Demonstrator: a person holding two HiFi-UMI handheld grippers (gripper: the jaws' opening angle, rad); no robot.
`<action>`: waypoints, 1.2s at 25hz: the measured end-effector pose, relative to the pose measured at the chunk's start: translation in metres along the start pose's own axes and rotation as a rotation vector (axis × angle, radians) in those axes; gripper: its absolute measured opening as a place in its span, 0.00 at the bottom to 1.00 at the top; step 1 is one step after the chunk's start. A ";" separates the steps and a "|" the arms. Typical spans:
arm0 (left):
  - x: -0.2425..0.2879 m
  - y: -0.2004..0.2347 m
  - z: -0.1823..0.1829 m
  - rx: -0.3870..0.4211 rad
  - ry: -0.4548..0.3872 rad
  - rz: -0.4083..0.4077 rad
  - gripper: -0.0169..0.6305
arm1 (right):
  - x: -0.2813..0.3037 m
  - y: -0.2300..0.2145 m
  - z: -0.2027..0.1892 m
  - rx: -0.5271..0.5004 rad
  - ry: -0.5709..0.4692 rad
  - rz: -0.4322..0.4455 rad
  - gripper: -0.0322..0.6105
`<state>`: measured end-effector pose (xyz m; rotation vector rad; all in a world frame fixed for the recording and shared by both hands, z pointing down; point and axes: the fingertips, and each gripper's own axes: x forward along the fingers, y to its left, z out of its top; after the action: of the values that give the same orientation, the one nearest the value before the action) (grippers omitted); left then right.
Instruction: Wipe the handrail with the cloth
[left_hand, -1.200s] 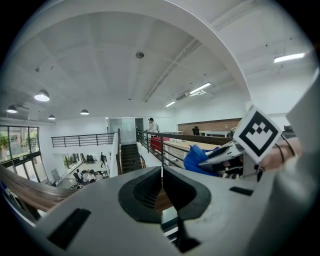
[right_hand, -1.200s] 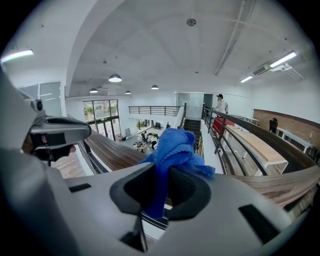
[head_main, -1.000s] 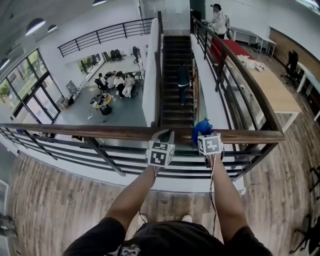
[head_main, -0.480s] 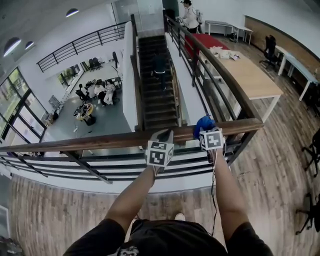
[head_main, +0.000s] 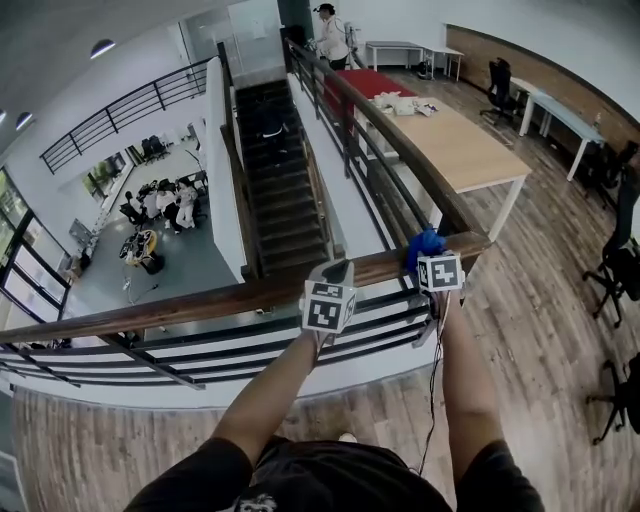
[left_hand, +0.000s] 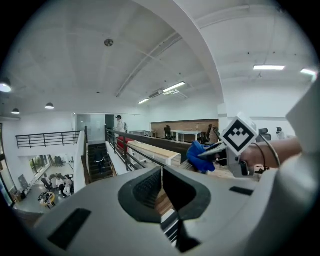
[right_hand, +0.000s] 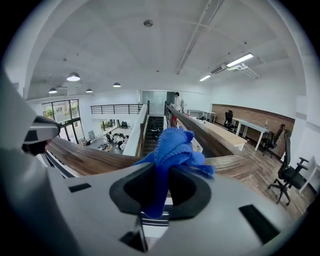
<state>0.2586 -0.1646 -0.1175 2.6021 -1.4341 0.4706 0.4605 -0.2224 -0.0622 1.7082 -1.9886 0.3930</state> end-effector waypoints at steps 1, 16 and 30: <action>0.007 -0.006 0.003 -0.001 0.000 -0.013 0.05 | 0.001 -0.013 0.000 0.003 0.003 -0.016 0.16; 0.041 -0.059 0.017 -0.009 -0.020 -0.150 0.05 | -0.001 -0.149 -0.009 0.097 -0.007 -0.183 0.16; -0.109 0.057 -0.005 -0.127 -0.264 -0.053 0.05 | -0.102 0.157 0.054 -0.025 -0.444 0.201 0.16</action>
<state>0.1549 -0.1072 -0.1507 2.6675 -1.4102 0.0265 0.3079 -0.1371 -0.1473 1.6942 -2.4795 0.0525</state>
